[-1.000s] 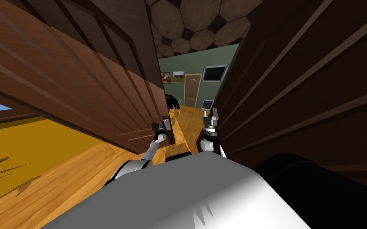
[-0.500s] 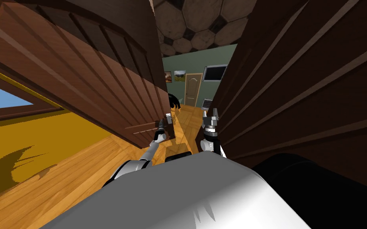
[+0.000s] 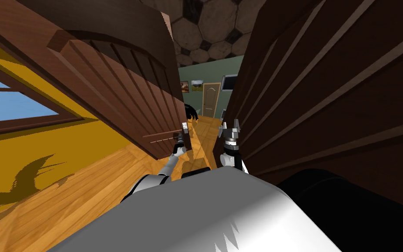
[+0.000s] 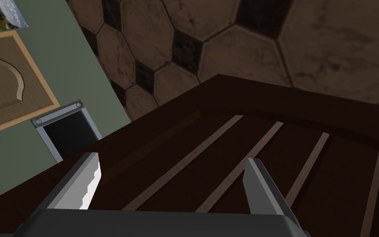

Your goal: Push the door open

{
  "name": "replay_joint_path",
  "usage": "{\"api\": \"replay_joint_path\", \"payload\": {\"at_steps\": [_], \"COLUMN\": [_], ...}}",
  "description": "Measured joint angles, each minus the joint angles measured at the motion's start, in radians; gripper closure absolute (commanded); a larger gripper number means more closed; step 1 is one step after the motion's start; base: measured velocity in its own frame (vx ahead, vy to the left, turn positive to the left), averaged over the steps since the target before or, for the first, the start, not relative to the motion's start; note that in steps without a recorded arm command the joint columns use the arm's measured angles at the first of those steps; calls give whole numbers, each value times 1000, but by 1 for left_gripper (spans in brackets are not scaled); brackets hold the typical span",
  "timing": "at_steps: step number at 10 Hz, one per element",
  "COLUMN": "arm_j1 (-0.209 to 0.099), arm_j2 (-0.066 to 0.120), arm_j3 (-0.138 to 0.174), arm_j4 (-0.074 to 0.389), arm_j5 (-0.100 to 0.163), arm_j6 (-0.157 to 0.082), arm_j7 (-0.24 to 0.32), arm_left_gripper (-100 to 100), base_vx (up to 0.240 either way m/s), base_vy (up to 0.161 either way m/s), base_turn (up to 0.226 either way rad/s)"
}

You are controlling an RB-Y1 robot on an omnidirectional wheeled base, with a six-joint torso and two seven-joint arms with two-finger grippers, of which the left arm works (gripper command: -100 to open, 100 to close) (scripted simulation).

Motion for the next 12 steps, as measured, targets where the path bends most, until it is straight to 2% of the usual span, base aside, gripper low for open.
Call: {"api": "replay_joint_path", "payload": {"at_steps": [1,2,3,6,8,10,11,12], "arm_j1": [2,9,4,0,0,-8,-10,-11], "arm_j2": [13,25,36,51,46,29,14,12], "arm_j3": [0,7,6,6,8,8,7,7], "arm_j4": [2,-17,-7,6,10,29,37,38], "arm_j5": [-1,2,1,1,1,1,0,0], "arm_j6": [-5,3,-1,-16,-24,-38,-46,-48], "arm_j7": [-1,-11,-8,-1,-1,4,8,8], "arm_left_gripper": [-100,-100,-100,-100,-100,-100,-100,100], "base_vx": [228,222,203,214,243,240,101,-13], "base_vy": [47,58,16,-37,-35,-8,-6,1], "base_turn": [-28,-17,-26,-22,-35,-32,-4,9]}}
